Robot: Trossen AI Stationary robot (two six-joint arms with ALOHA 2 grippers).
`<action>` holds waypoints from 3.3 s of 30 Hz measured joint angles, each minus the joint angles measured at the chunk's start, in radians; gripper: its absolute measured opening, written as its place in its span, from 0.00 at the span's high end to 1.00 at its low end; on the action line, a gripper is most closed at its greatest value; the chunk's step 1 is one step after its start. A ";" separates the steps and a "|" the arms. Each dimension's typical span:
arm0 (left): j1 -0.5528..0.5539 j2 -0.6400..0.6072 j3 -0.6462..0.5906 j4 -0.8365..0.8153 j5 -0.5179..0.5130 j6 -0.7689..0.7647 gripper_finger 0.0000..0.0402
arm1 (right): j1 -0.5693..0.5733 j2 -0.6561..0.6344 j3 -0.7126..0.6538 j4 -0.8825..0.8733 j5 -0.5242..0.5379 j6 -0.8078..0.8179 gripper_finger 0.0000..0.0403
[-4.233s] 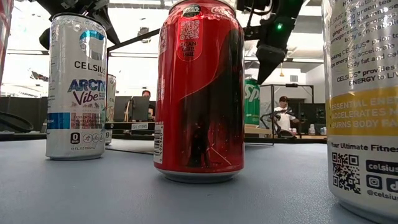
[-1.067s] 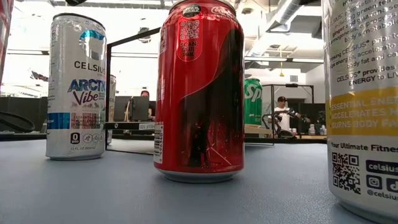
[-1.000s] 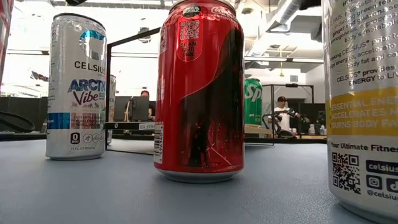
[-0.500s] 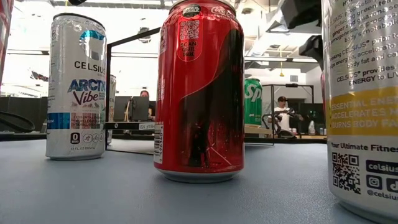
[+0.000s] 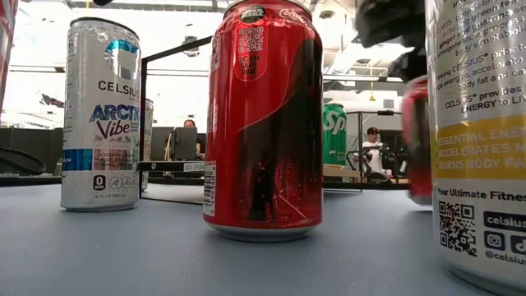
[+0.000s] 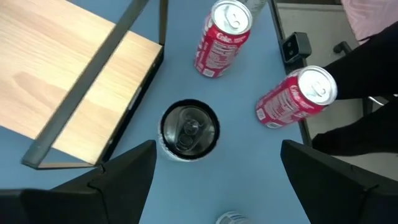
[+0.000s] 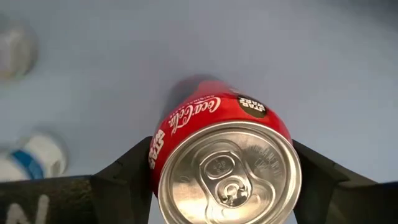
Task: Place canned beverage on shelf
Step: Put the top red soda can on the shelf
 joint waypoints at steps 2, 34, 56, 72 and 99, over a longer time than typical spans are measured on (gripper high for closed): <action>0.000 0.000 0.000 0.000 0.012 -0.001 0.18 | -0.033 0.000 0.025 -0.021 0.014 0.054 0.34; -0.068 0.014 0.000 0.111 -0.121 -0.121 0.18 | -0.409 0.029 0.410 0.164 0.185 -0.269 0.34; -0.009 0.030 0.000 0.191 -0.278 -0.369 0.18 | -0.488 0.557 1.063 -0.161 0.158 -0.792 0.34; -0.007 0.033 0.000 0.195 -0.367 -0.356 0.18 | -0.572 0.633 1.040 -0.182 0.103 -0.845 0.34; -0.007 0.033 0.000 0.187 -0.372 -0.360 0.18 | -0.572 0.634 1.040 -0.169 0.076 -0.613 0.25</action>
